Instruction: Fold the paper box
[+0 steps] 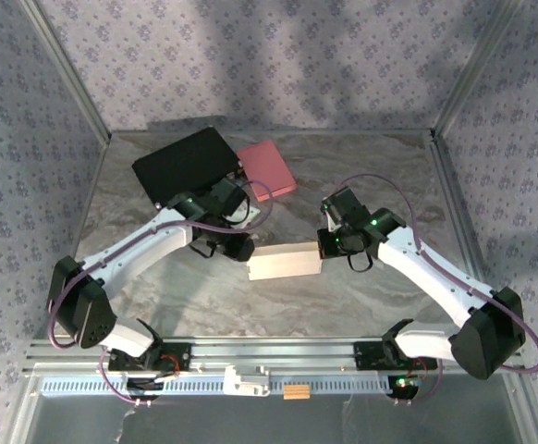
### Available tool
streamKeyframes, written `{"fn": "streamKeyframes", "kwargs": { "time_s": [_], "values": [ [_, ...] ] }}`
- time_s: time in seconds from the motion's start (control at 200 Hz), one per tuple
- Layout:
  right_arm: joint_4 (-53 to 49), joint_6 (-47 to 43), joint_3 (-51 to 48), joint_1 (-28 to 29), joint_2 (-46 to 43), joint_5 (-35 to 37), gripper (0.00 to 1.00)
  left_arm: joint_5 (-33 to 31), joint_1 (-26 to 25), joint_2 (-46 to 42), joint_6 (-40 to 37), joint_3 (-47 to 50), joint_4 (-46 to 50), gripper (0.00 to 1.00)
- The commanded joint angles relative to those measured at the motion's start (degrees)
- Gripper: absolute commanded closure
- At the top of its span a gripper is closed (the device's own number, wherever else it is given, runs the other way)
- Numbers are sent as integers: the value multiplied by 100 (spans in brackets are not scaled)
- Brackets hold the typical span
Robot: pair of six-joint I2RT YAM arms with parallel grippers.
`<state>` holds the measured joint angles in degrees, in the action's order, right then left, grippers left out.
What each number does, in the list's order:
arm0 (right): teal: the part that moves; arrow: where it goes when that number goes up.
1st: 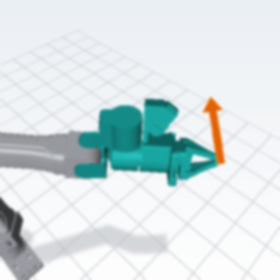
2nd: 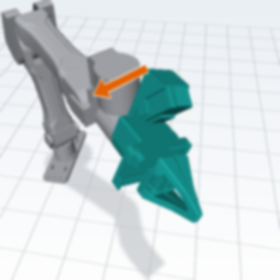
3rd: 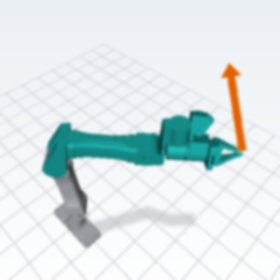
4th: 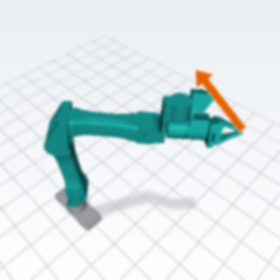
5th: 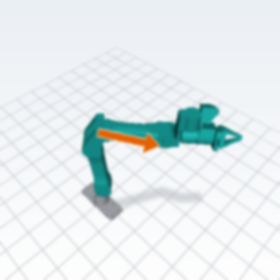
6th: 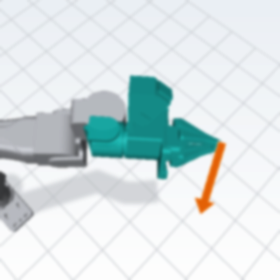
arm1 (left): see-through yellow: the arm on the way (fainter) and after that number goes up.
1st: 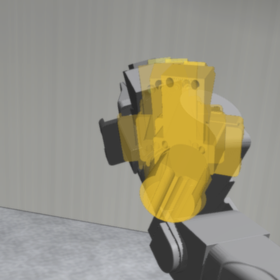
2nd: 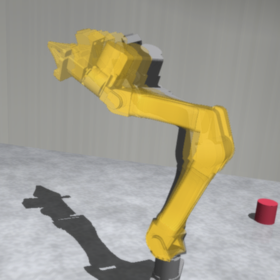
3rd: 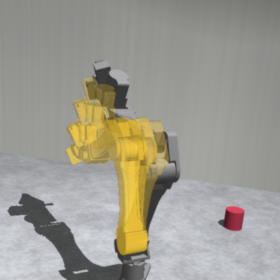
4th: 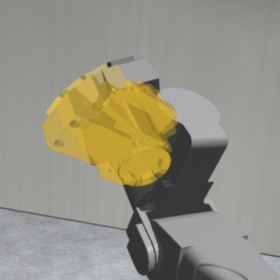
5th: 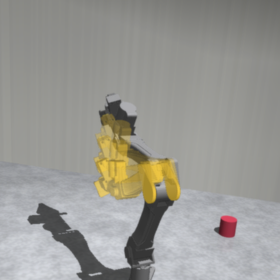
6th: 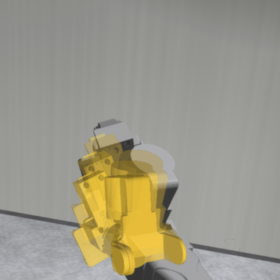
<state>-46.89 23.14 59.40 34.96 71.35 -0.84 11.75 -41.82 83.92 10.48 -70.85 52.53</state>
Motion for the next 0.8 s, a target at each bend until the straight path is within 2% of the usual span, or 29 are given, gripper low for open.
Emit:
{"fn": "streamKeyframes", "kwargs": {
  "time_s": [0.0,0.285,0.585,0.795],
  "values": [
    [-316,50,44,-27,54,-24,100,-81,-44,15,-40,-149,0,74],
    [-322,24,46,-33,74,-26,100,-82,-53,39,26,-205,-31,81],
    [-322,24,58,-20,53,29,100,166,-54,154,358,-397,59,79],
    [-337,20,73,-16,61,23,100,-6,-72,173,227,-419,180,81]
  ]
}}
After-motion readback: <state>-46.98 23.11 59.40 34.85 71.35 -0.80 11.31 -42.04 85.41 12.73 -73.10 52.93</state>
